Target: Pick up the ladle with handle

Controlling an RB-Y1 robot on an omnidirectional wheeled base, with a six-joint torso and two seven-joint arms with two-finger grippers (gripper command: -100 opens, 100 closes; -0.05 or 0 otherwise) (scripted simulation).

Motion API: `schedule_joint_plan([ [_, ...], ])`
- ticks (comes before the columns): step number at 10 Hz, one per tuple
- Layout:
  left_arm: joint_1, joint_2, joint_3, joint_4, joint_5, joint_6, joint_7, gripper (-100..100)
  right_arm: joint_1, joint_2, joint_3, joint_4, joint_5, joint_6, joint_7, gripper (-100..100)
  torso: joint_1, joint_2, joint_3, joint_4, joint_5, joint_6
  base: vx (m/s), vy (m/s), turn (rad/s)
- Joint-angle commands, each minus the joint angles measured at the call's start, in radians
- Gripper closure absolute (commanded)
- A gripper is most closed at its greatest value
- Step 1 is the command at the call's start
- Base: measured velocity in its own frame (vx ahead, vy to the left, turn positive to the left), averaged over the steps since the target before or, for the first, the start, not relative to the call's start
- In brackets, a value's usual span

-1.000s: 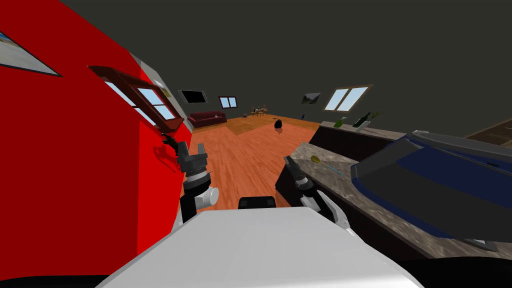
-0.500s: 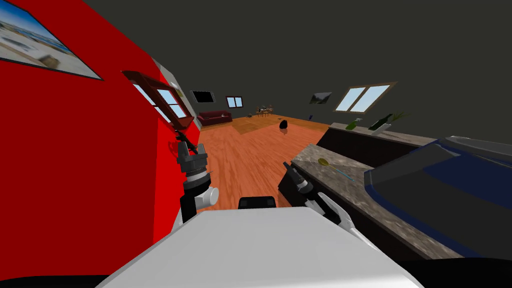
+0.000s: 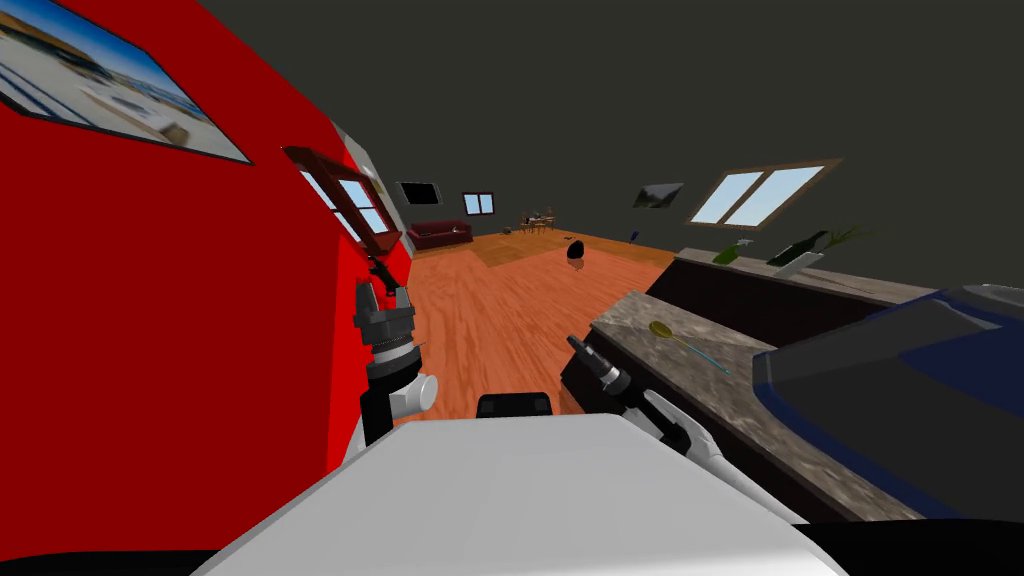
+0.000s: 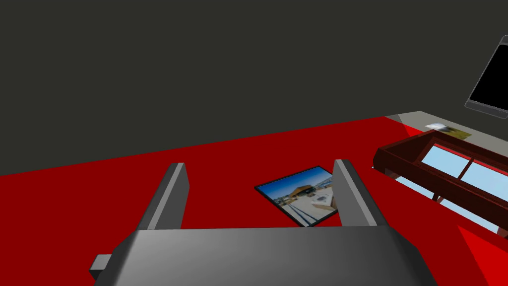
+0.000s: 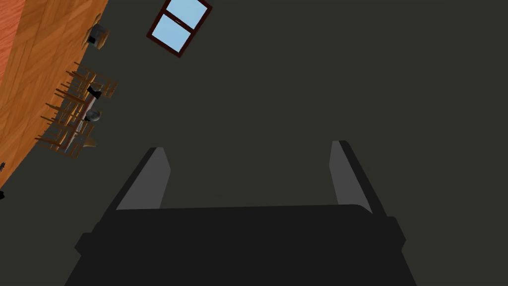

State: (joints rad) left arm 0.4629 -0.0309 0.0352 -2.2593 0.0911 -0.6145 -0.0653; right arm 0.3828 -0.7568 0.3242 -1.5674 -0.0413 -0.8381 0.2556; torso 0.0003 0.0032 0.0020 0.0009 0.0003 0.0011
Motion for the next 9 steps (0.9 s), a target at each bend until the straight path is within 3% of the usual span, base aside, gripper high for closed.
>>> schedule_joint_plan([
  [1, 0.0, 0.0, 0.0, 0.0, 0.0, 0.0, 0.0, 0, -0.009, -0.05, 0.03, 0.05, 0.016, -0.004, 0.037, -100, 0.0, 0.0, 0.0, 0.0, 0.0, 0.0, -0.036, 0.05, 0.22],
  [4, 0.0, 0.0, 0.0, 0.0, 0.0, 0.0, 0.0, 0, -0.021, -0.104, 0.057, 0.153, 0.033, -0.013, 0.07, -100, 0.0, 0.0, 0.0, 0.0, 0.0, -0.001, -0.028, 0.037, 0.119],
  [5, 0.0, 0.0, 0.0, 0.0, 0.0, 0.0, 0.0, 0, -0.021, -0.104, 0.057, 0.153, 0.033, -0.013, 0.07, -100, 0.0, 0.0, 0.0, 0.0, 0.0, 0.0, -0.01, 0.012, -0.018],
  [6, 0.0, 0.0, 0.0, 0.0, 0.0, 0.0, 0.0, 0, -0.035, -0.152, 0.085, 0.189, 0.05, -0.023, 0.104, -100, -0.001, -0.001, 0.0, 0.0, 0.0, 0.0, -0.021, 0.029, 0.202],
  [7, 0.0, 0.0, 0.0, 0.0, 0.0, 0.0, 0.0, 0, -0.035, -0.152, 0.085, 0.222, 0.05, -0.023, 0.104, -100, -0.001, -0.001, 0.0, 0.0, 0.0, -0.001, -0.023, 0.025, 0.108],
  [8, 0.0, 0.0, 0.0, 0.0, 0.0, 0.0, 0.0, 0, -0.049, -0.197, 0.111, 0.249, 0.067, -0.032, 0.14, -100, -0.001, 0.0, 0.0, 0.0, 0.0, 0.0, -0.034, 0.041, 0.154],
  [9, 0.0, 0.0, 0.0, 0.0, 0.0, 0.0, 0.0, 0, -0.049, -0.199, 0.111, 0.275, 0.067, -0.032, 0.14, -100, 0.0, 0.0, 0.0, 0.0, 0.0, 0.0, -0.028, 0.034, 0.097],
])
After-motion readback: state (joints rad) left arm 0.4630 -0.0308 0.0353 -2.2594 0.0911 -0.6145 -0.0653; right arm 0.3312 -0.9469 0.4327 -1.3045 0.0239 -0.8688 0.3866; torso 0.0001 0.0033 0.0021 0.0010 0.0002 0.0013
